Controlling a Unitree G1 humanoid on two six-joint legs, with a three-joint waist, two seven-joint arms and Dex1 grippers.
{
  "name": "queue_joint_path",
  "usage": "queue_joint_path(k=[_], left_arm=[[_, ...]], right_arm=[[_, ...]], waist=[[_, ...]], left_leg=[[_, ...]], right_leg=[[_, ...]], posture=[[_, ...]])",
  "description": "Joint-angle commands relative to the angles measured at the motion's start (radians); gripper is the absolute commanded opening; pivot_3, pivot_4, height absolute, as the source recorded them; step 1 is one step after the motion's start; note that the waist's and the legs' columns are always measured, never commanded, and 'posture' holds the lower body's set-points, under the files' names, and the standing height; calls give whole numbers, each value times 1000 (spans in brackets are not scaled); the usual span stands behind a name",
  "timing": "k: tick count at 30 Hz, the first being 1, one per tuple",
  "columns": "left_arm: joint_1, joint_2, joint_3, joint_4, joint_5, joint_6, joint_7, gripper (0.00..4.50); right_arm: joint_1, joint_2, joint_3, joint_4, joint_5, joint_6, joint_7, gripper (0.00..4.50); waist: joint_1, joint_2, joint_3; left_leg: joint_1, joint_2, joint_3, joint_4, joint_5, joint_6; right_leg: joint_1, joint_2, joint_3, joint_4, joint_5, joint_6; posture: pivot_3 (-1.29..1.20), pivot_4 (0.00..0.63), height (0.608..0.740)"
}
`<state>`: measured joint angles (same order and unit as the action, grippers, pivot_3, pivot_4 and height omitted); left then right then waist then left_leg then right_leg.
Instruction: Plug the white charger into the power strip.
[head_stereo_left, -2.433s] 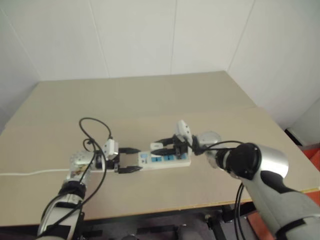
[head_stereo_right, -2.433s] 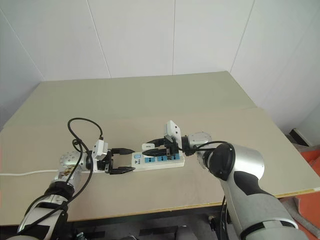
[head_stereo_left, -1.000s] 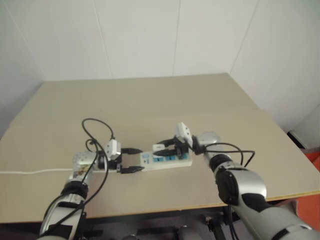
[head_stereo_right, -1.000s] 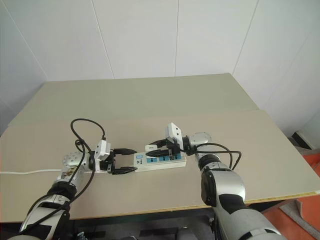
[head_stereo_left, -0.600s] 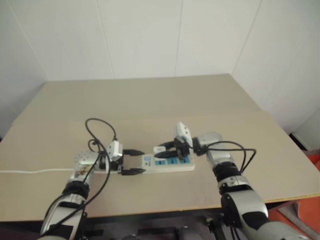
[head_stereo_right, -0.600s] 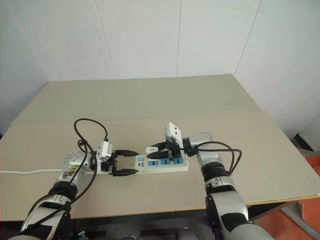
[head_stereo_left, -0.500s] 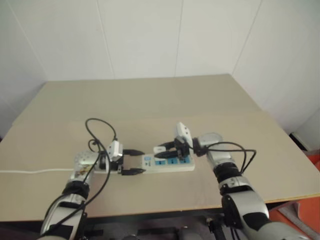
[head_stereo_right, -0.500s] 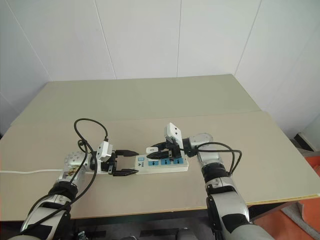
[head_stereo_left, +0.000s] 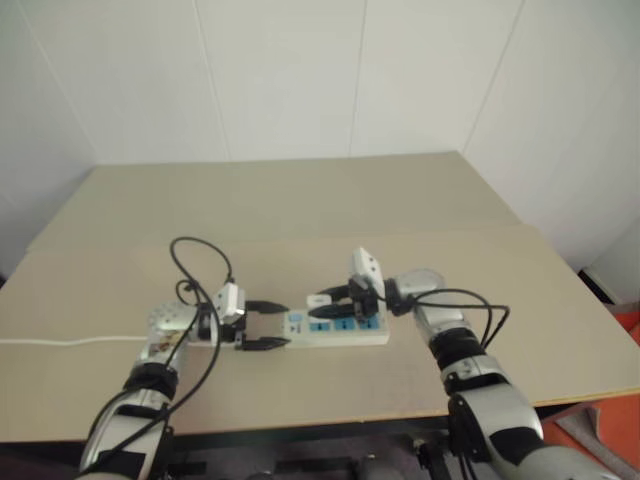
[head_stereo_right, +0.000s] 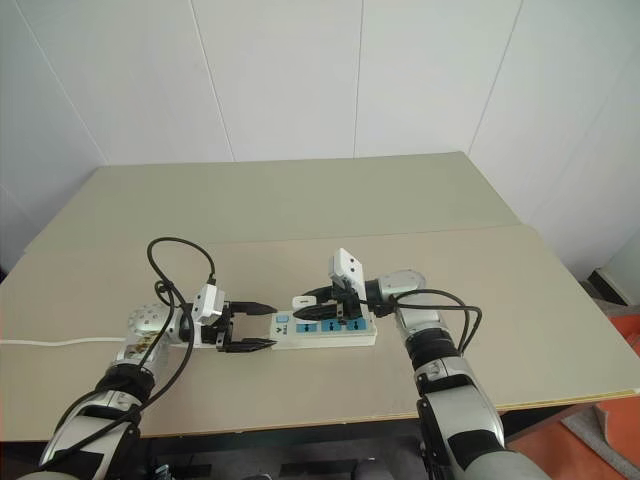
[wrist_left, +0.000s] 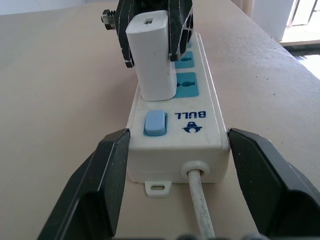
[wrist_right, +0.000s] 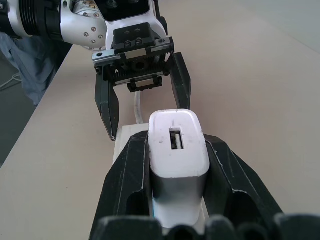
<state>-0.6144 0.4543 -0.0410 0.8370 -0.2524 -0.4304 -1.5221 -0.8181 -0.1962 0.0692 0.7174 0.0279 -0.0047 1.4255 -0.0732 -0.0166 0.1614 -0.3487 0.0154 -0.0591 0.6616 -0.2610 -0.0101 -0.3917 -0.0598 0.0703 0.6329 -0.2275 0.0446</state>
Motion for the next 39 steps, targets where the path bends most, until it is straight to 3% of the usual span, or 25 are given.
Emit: queue_joint_path(k=[1,3,4,12,20,21,24,30,34,39], left_arm=[[16,17,-2,6,26,6,22,3182],[17,17,-2,6,27,6,22,3182],[17,16,-2,6,27,5,22,3182],[10,11,-2,14,30,0,27,3182],[-9,12,-4,24,17,57,-8,3182],[-11,7,6,22,3,60,-13,3648],[-14,-5,43,-5,-49,84,-31,4433],[-5,11,154,-190,-190,219,19,4474],[37,117,202,-387,-282,405,-10,4474],[144,301,192,-438,-215,330,-85,4474]], right_arm=[[63,9,74,41,-17,-35,-1,1111],[69,9,69,31,1,-70,4,1111],[71,7,67,23,12,-84,15,1882],[71,-9,76,6,49,-135,25,4485],[60,-23,71,3,69,-145,-4,4485],[59,-25,67,1,73,-148,-10,4500],[60,-33,63,-11,90,-144,-10,4500],[68,-70,22,-97,152,-133,-34,4500],[88,-183,-25,-213,222,-93,16,4500],[129,-394,-65,-309,252,-79,90,4500]], waist=[[-1,0,0],[-1,0,0],[0,0,0],[0,0,0],[1,0,0],[0,0,0],[1,0,0],[4,-2,4],[5,-1,6],[5,-1,8]], left_leg=[[0,0,0,0,0,0],[1,0,0,0,0,0],[1,0,0,0,0,0],[0,0,0,0,0,0],[0,0,0,0,0,0],[0,0,0,0,0,0],[-2,0,0,0,0,0],[-15,0,0,0,0,0],[-32,0,0,6,1,-1],[-32,0,0,6,1,0]], right_leg=[[0,0,0,0,0,0],[0,0,0,0,0,0],[0,0,0,0,0,0],[0,0,0,0,0,0],[0,0,0,0,0,0],[0,0,0,0,0,0],[-2,0,0,0,-1,1],[-16,0,0,1,1,-1],[-34,-1,1,10,1,-1],[-33,-1,1,7,1,-1]], posture=[[0,150,740],[0,150,740],[0,150,740],[0,150,740],[0,150,740],[0,150,740],[0,150,740],[0,150,740],[0,150,740],[0,150,740]])
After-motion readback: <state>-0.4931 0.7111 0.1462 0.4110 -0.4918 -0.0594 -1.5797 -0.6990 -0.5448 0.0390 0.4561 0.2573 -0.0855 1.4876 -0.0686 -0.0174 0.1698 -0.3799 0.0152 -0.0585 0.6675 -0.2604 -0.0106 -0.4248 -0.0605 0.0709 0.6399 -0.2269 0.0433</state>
